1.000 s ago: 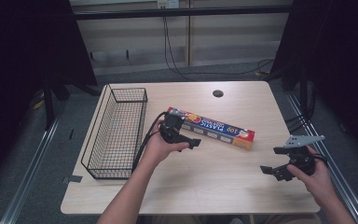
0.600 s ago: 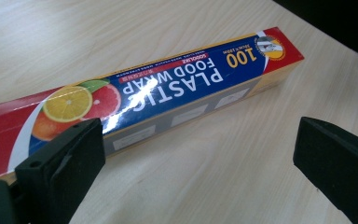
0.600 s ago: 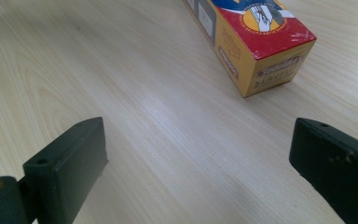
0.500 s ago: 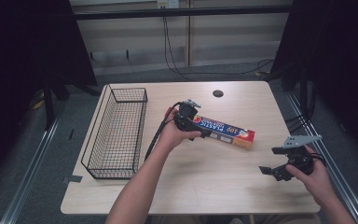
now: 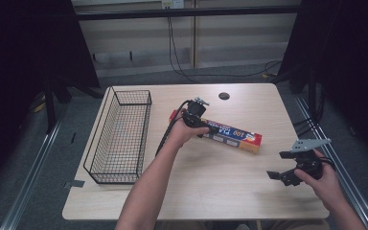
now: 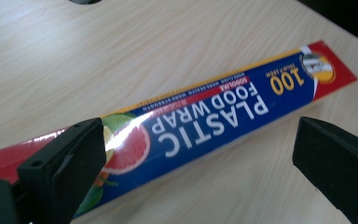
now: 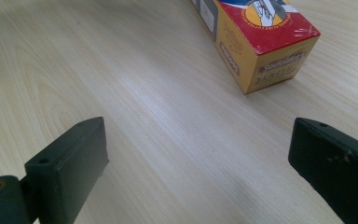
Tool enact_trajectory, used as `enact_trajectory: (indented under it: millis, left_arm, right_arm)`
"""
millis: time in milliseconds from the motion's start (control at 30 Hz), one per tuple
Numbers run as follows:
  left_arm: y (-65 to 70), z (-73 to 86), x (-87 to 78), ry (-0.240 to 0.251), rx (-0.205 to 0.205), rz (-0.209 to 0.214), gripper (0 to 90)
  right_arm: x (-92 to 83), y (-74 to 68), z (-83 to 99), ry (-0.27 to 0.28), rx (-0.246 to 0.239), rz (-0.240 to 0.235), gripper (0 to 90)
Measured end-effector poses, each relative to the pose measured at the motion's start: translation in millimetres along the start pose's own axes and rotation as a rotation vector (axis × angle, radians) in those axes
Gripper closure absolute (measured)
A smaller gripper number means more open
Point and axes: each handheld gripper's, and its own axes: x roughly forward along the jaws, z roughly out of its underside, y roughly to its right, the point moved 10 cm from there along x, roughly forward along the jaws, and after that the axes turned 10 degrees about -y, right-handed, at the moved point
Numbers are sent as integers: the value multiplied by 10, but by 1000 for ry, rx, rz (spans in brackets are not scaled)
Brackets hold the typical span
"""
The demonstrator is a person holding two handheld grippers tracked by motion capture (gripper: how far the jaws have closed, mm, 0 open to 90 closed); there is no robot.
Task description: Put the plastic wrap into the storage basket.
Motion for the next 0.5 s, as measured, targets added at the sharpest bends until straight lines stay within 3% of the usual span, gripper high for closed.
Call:
enact_trajectory:
  millis: [167, 367, 500]
  left_arm:
    - [-76, -9, 77, -12, 12, -43, 40]
    - [-102, -4, 168, -39, 22, -40, 47]
    - [-109, -35, 194, -22, 15, -37, 43]
  right_arm:
    - [8, -7, 2, -2, 0, -4, 47]
    - [5, -18, -4, -1, -5, -13, 48]
    - [4, -17, -3, 2, -5, -22, 47]
